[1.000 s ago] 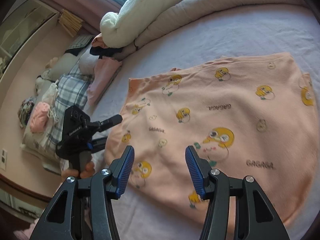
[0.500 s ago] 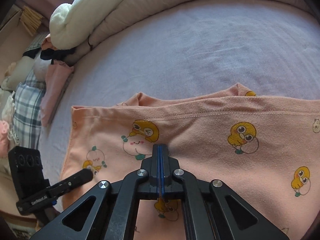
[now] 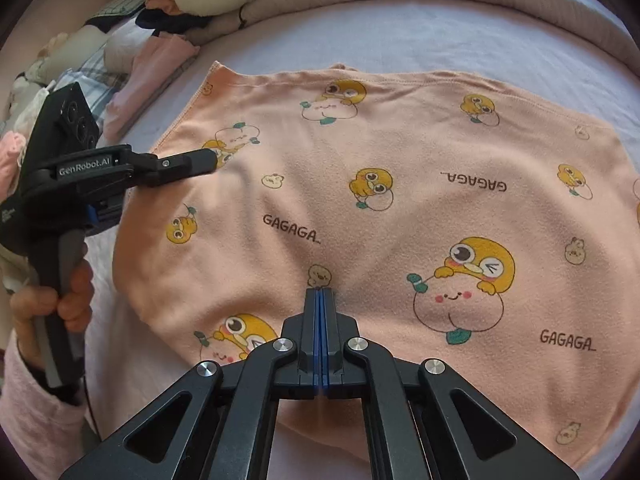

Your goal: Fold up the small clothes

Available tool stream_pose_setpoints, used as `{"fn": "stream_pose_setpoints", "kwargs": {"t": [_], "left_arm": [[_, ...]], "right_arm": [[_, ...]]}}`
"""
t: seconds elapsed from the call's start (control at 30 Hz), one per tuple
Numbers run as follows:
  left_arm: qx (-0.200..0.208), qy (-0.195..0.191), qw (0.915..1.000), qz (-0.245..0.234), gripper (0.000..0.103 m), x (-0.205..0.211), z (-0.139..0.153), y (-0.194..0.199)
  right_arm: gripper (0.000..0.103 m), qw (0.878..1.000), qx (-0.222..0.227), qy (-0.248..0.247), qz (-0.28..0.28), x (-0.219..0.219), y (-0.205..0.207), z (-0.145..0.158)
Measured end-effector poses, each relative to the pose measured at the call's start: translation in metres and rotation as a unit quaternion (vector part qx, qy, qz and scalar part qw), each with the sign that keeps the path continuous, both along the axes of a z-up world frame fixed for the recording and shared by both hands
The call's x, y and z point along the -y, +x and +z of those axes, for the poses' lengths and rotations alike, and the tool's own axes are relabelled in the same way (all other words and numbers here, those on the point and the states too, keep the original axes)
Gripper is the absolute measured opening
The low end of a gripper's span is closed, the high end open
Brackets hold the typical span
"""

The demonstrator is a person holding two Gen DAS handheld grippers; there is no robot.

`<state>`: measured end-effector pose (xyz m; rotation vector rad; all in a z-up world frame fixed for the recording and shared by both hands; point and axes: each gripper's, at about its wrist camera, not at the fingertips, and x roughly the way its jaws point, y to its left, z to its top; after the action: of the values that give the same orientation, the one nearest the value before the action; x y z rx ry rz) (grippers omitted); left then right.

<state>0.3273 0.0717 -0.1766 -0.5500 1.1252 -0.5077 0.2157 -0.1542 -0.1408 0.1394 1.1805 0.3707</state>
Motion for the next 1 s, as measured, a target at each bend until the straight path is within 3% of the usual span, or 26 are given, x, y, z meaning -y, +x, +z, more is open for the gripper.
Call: {"fn": "stream_pose_setpoints", "kwargs": {"t": [0.2,0.33,0.43,0.5,0.57,0.6,0.67,0.73,0.77,0.83,0.93,1.0], "left_arm": [[0.033,0.028,0.9988,-0.020,0.008,0.030,0.032,-0.009],[0.072,0.076,0.9927,-0.059,0.009,0.070,0.056,-0.020],[0.093,0.115,0.9837,-0.102,0.011,0.109,0.064,-0.030],[0.102,0.134,0.9770,-0.131,0.012,0.136,0.064,-0.037],[0.109,0.152,0.9694,-0.160,0.012,0.163,0.061,-0.044],[0.111,0.161,0.9651,-0.175,0.013,0.177,0.058,-0.047],[0.106,0.178,0.9565,-0.205,0.018,0.200,0.046,-0.053],[0.098,0.178,0.9534,-0.223,0.032,0.213,0.036,-0.057],[0.095,0.169,0.9537,-0.230,0.032,0.217,0.032,-0.059],[0.097,0.147,0.9529,-0.246,0.037,0.221,0.032,-0.063],[0.131,0.157,0.9428,-0.263,0.049,0.228,0.044,-0.075],[0.137,0.162,0.9420,-0.260,0.049,0.225,0.049,-0.077]], "right_arm": [[0.000,0.996,-0.009,0.082,-0.022,0.029,-0.002,0.011],[0.000,0.983,0.003,0.171,-0.065,0.066,-0.006,0.016],[0.002,0.962,-0.007,0.254,-0.101,0.096,-0.004,0.009],[0.009,0.941,-0.010,0.317,-0.122,0.113,-0.002,0.004],[0.040,0.918,-0.017,0.368,-0.147,0.129,-0.003,-0.004],[0.044,0.908,-0.018,0.387,-0.160,0.134,-0.002,-0.006],[0.045,0.892,-0.015,0.416,-0.176,0.145,0.000,-0.010],[0.047,0.880,-0.011,0.435,-0.188,0.157,-0.004,-0.011],[0.053,0.878,-0.012,0.438,-0.192,0.160,-0.003,-0.013],[0.055,0.880,-0.022,0.428,-0.203,0.167,-0.001,-0.017],[0.055,0.889,-0.044,0.408,-0.203,0.165,0.001,-0.022],[0.055,0.892,-0.043,0.406,-0.196,0.167,-0.003,-0.019]]}}
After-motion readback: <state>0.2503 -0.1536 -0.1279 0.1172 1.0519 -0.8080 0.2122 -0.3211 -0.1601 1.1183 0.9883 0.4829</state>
